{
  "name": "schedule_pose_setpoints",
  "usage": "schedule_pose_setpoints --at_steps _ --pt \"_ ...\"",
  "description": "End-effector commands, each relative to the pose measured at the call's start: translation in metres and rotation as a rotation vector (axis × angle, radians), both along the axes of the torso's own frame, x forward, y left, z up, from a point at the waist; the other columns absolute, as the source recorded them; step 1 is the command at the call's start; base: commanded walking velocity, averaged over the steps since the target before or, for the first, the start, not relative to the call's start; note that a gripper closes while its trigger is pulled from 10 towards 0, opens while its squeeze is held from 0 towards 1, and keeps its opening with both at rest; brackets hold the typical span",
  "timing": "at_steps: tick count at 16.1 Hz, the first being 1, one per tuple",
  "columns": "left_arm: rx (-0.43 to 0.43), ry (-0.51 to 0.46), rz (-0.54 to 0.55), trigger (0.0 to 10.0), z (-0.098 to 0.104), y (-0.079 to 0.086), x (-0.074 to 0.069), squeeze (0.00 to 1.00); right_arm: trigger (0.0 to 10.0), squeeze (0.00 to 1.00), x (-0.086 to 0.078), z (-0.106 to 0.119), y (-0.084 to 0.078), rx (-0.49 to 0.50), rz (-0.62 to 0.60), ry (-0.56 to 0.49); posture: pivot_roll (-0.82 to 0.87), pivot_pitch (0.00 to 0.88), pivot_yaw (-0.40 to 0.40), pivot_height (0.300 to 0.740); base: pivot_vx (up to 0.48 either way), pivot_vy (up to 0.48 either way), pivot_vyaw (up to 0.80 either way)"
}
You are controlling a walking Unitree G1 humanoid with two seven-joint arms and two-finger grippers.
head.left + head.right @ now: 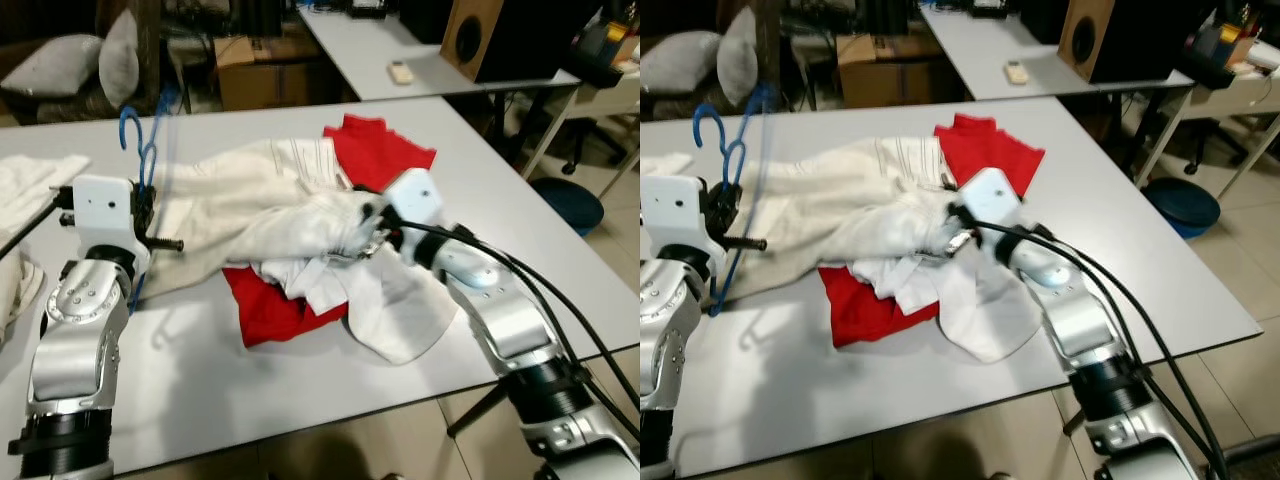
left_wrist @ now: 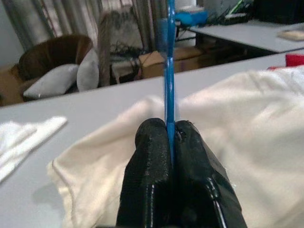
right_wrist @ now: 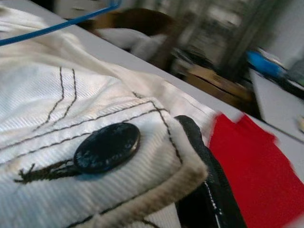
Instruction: Hang hanger
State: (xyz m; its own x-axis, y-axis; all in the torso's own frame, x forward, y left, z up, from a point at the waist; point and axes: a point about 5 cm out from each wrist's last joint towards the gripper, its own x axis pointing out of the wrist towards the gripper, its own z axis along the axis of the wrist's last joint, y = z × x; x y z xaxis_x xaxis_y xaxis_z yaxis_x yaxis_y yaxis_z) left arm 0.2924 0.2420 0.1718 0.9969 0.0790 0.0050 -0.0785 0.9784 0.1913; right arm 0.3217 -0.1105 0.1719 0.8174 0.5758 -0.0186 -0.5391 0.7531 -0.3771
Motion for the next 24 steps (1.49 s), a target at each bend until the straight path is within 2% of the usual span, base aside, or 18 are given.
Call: schedule_pose_setpoints --at_steps 1,3,5,7,8,9,10,11,13,15,17,18,19,20,21,22,24 --pt "0.014 0.008 0.040 10.0 0.001 0.006 0.001 0.00 10.0 0.00 0.004 0.011 -0.023 0.051 -0.131 -0.032 0.04 0.000 0.012 0.740 0.000 0.000 0.00" --pt "0.012 0.000 0.049 10.0 0.004 0.007 0.003 0.00 10.0 0.00 0.002 0.021 -0.033 0.109 -0.164 -0.044 0.04 0.000 0.013 0.740 0.000 0.000 0.00" --pt "0.010 -0.010 0.014 10.0 0.007 0.001 0.005 0.00 10.0 0.00 -0.013 0.034 -0.024 0.161 -0.050 -0.044 0.04 0.000 0.012 0.740 0.000 0.000 0.00" --pt "0.003 -0.014 -0.022 10.0 0.008 -0.005 0.007 0.00 10.0 0.00 -0.027 0.034 -0.014 0.145 0.052 -0.006 0.04 0.000 0.013 0.740 0.000 0.000 0.00" --pt "-0.001 -0.012 -0.035 10.0 0.008 -0.007 0.008 0.00 10.0 0.16 -0.031 0.028 -0.013 0.117 0.065 0.015 0.03 0.000 0.015 0.740 0.000 0.000 0.00" --pt "-0.013 -0.007 -0.071 10.0 0.005 -0.015 0.009 0.00 10.0 1.00 -0.039 0.013 -0.012 0.098 0.057 0.065 0.03 0.000 0.016 0.740 0.000 0.000 0.00" --pt "-0.021 -0.001 -0.091 10.0 0.003 -0.022 0.010 0.00 10.0 1.00 -0.041 -0.002 -0.013 0.091 0.012 0.099 0.02 0.000 0.019 0.740 0.000 0.000 0.00" --pt "-0.023 0.004 -0.111 10.0 0.001 -0.028 0.012 0.00 10.0 1.00 -0.041 -0.014 -0.019 0.125 -0.044 0.141 0.02 0.000 0.023 0.740 0.000 0.000 0.00" --pt "-0.020 0.007 -0.133 10.0 0.000 -0.035 0.014 0.00 10.0 1.00 -0.046 -0.017 -0.026 0.159 -0.045 0.176 0.02 0.000 0.028 0.740 0.000 0.000 0.00" --pt "-0.025 0.007 -0.144 10.0 0.001 -0.035 0.015 0.00 10.0 1.00 -0.054 -0.002 -0.035 0.189 -0.013 0.158 0.02 0.000 0.031 0.740 0.000 0.000 0.00" --pt "-0.046 0.002 -0.129 10.0 0.001 -0.031 0.018 0.00 10.0 1.00 -0.074 0.023 -0.042 0.336 0.100 0.167 0.00 0.000 0.037 0.740 0.000 0.000 0.00" --pt "-0.060 -0.002 -0.127 10.0 0.002 -0.031 0.021 0.00 10.0 1.00 -0.085 0.026 -0.046 0.322 0.134 0.167 0.00 0.000 0.037 0.740 0.000 0.000 0.00" --pt "-0.055 -0.008 -0.148 10.0 0.004 -0.036 0.026 0.00 10.0 1.00 -0.099 0.022 -0.046 0.255 0.197 0.210 0.00 0.000 0.041 0.740 0.000 0.000 0.00" --pt "-0.049 -0.012 -0.161 10.0 0.006 -0.038 0.028 0.00 10.0 1.00 -0.104 0.021 -0.048 0.229 0.208 0.222 0.00 0.000 0.045 0.740 0.000 0.000 0.00" --pt "-0.044 -0.019 -0.189 10.0 0.010 -0.041 0.031 0.00 10.0 1.00 -0.108 0.021 -0.067 0.164 0.147 0.203 0.00 0.000 0.052 0.740 0.000 0.000 0.00" --pt "-0.042 -0.019 -0.190 10.0 0.010 -0.040 0.031 0.00 10.0 1.00 -0.108 0.020 -0.072 0.146 0.116 0.203 -0.01 0.000 0.056 0.740 0.000 0.000 0.00" --pt "-0.042 -0.002 -0.191 10.0 0.007 -0.038 0.030 0.00 10.0 1.00 -0.107 0.025 -0.105 0.118 -0.077 0.170 -0.01 0.000 0.071 0.740 0.000 0.000 0.00"
